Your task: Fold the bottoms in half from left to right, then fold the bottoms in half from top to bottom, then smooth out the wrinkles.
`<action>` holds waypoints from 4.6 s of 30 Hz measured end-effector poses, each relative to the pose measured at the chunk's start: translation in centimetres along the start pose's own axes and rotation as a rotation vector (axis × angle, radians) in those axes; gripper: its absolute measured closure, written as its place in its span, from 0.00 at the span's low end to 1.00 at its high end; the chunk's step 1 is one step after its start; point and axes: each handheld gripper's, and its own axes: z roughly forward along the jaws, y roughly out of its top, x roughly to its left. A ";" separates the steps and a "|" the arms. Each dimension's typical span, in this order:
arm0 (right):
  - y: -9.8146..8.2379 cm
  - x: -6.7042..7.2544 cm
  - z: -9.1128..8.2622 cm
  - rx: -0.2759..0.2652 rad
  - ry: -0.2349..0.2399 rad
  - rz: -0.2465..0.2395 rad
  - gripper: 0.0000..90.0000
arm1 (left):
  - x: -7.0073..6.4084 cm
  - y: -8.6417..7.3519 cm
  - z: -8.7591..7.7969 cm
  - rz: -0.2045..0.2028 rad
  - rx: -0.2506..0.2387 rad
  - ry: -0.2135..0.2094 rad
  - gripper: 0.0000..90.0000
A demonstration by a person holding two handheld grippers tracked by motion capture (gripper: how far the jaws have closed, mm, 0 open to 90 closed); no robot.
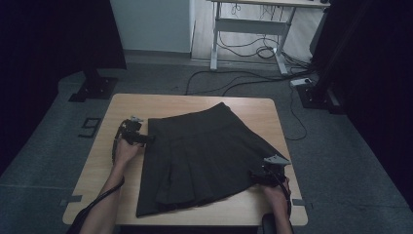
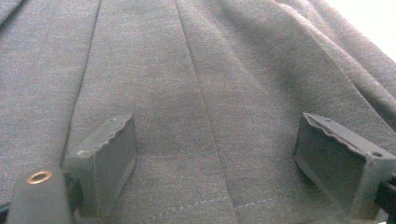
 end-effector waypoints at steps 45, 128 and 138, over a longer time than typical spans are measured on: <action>5.3 24.1 -0.6 0.076 0.686 -0.484 0.15 | -0.9 -2.5 -1.7 -0.018 0.002 0.027 0.00; 10.4 34.6 -0.6 0.069 0.914 -0.607 0.82 | 0.5 -0.4 -13.4 0.213 -0.041 0.087 0.95; 11.6 30.5 -1.5 0.021 0.845 -0.540 0.82 | 0.1 1.8 -12.7 0.190 -0.081 0.061 0.95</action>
